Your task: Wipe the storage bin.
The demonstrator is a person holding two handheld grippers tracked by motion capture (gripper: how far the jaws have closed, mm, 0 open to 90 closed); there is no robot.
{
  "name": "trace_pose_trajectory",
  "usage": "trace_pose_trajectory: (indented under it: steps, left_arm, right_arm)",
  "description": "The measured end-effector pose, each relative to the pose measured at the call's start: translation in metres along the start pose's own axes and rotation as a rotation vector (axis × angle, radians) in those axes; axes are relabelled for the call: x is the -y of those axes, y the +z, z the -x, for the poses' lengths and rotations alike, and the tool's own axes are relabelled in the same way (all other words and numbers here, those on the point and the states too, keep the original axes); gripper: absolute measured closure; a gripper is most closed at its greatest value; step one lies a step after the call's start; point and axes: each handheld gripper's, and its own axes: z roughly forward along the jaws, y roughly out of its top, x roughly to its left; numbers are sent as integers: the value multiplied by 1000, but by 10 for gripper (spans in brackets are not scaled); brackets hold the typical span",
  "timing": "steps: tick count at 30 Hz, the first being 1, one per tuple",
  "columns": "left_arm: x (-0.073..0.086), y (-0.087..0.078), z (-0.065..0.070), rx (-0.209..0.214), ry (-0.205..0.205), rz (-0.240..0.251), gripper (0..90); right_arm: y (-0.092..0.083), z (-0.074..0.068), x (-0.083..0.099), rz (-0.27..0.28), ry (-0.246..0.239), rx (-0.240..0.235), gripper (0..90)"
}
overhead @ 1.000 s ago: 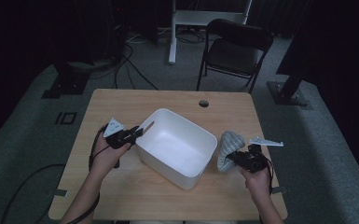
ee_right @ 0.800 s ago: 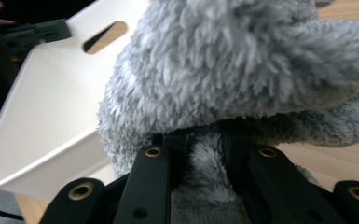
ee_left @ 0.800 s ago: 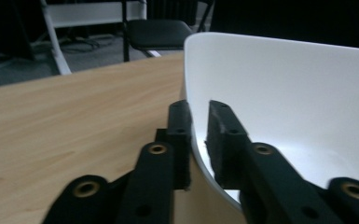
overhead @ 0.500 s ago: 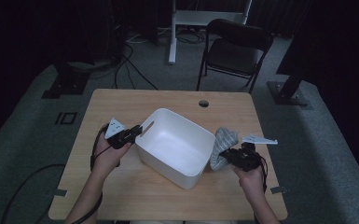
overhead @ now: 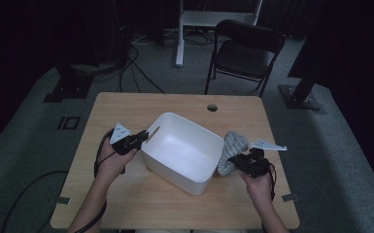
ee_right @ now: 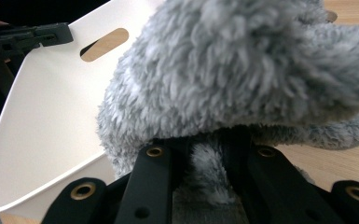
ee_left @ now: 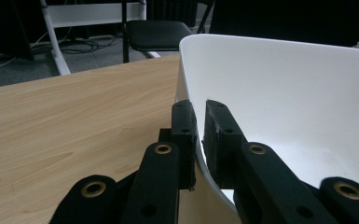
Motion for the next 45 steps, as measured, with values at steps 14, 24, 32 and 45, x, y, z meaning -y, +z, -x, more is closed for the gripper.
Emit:
trace_pose_trajectory:
  steps: [14, 24, 32, 45]
  left_arm:
    - [0, 0, 2, -26, -6, 0, 817]
    - [1, 2, 4, -30, 7, -17, 817]
    - [2, 2, 4, -16, -7, -11, 800]
    - [0, -3, 4, -20, 5, -21, 790]
  right_arm:
    - [20, 15, 16, -79, 81, -10, 777]
    - [0, -1, 11, -51, 45, -42, 774]
    - [-9, -2, 11, -39, 51, -39, 773]
    - [-27, -23, 13, -11, 25, -77, 768]
